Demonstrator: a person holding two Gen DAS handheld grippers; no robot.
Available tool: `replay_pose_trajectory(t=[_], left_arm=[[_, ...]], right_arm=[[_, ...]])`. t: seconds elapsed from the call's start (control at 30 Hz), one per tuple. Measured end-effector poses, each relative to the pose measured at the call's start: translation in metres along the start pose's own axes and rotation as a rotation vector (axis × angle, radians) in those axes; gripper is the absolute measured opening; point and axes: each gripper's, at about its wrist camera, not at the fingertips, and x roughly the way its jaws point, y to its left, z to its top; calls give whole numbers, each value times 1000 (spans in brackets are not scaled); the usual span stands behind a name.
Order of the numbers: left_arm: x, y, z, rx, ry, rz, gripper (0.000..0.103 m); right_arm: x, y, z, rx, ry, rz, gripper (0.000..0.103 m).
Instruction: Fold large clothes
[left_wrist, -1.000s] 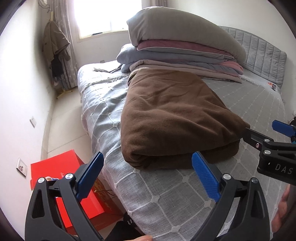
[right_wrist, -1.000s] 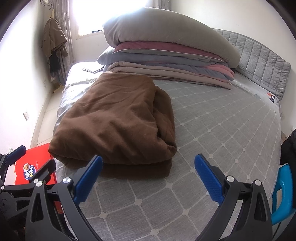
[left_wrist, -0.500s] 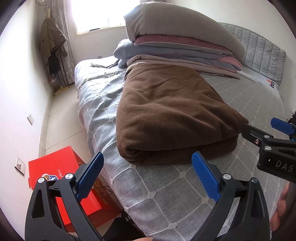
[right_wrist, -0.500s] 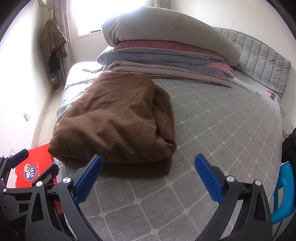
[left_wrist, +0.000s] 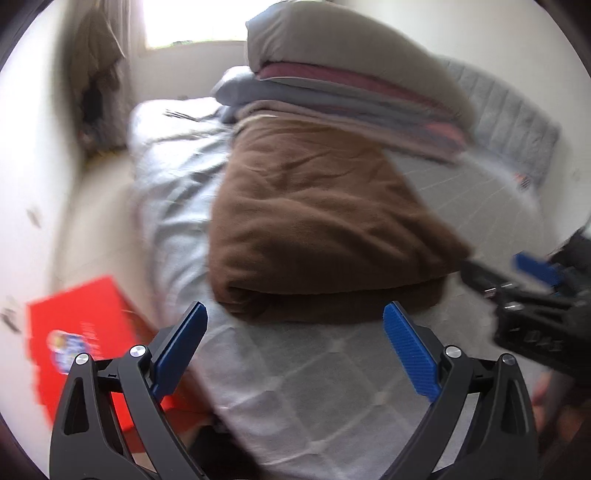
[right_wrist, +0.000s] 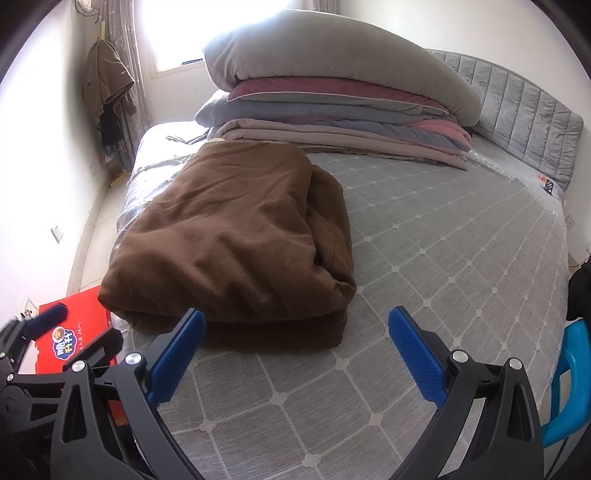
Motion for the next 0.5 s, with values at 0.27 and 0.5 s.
replay_pose_trajectory(t=[0.27, 0.5], left_arm=[[-6, -13, -5, 58, -78, -19, 92], [6, -30, -4, 170, -43, 198, 92]], right_arm=[[-2, -12, -1, 35, -2, 22, 96], [-10, -26, -3, 60, -28, 10, 96]])
